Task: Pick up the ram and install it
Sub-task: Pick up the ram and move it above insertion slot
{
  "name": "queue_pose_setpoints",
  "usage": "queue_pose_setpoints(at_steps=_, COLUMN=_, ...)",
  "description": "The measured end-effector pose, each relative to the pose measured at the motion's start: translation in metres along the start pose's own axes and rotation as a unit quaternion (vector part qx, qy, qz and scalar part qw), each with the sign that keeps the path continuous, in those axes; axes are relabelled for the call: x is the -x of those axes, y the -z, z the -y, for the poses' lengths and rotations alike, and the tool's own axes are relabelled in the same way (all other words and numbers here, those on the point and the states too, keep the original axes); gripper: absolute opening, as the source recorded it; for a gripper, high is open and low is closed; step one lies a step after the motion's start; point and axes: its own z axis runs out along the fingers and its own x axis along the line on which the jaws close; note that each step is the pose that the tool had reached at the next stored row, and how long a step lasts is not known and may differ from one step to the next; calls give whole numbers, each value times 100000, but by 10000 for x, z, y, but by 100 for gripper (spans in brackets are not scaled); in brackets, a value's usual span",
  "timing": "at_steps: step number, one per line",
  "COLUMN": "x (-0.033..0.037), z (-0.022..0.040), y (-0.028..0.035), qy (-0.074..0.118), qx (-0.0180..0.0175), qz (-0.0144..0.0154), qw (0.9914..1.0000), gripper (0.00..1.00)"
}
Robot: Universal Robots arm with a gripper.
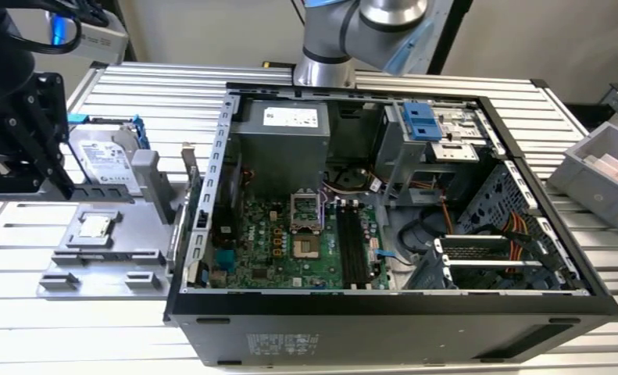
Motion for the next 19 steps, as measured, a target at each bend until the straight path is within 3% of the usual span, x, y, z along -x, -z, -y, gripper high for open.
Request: queue_pose_setpoints(at_steps=19, x=3, z=302, y=7, qy=-15, qx=157, qz=-1, qw=100000, gripper=0)
